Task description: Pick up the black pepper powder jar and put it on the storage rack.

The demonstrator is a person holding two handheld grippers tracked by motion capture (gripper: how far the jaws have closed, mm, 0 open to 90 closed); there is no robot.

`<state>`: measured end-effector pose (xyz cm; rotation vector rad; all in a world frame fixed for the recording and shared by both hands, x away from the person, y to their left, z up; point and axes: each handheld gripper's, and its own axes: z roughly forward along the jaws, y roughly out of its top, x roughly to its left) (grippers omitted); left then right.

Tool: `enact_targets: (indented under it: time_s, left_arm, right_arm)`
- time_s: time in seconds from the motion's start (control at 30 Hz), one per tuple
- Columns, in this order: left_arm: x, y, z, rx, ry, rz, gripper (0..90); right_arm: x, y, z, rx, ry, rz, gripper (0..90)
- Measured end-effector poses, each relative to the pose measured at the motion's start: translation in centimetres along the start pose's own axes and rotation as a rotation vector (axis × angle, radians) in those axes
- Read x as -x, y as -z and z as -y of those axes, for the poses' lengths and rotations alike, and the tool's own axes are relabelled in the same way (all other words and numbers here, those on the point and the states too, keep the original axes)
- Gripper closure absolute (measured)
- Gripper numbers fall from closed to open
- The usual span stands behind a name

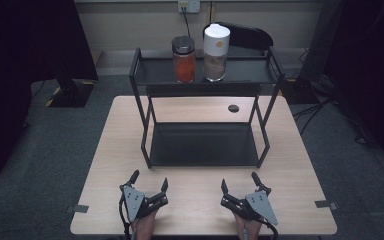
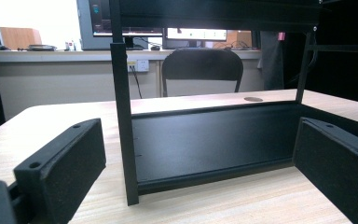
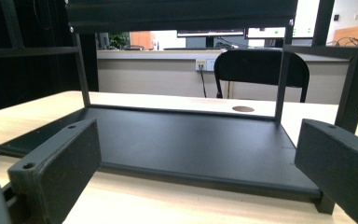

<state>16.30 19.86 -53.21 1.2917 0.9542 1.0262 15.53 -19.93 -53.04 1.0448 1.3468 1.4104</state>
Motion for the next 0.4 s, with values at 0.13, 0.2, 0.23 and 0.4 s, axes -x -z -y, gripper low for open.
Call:
enact_targets:
  time_s: [0.13,0.2,0.23,0.4]
  left_arm:
    - [0.00,0.00,0.00,0.000,0.000,0.000,1.9]
    - [0.00,0.01,0.00,0.000,0.000,0.000,1.9]
    - [0.00,0.00,0.00,0.000,0.000,0.000,1.9]
    - [0.00,0.00,0.00,0.000,0.000,0.000,1.9]
  right_arm:
    - [0.01,-0.05,0.05,-0.003,-0.001,-0.001,0.0]
    - [0.01,0.00,0.16,0.004,-0.007,0.001,0.0]
    - [0.04,0.03,0.22,0.007,-0.011,0.003,0.0]
    - [-0.02,0.10,0.35,0.014,0.008,-0.004,0.0]
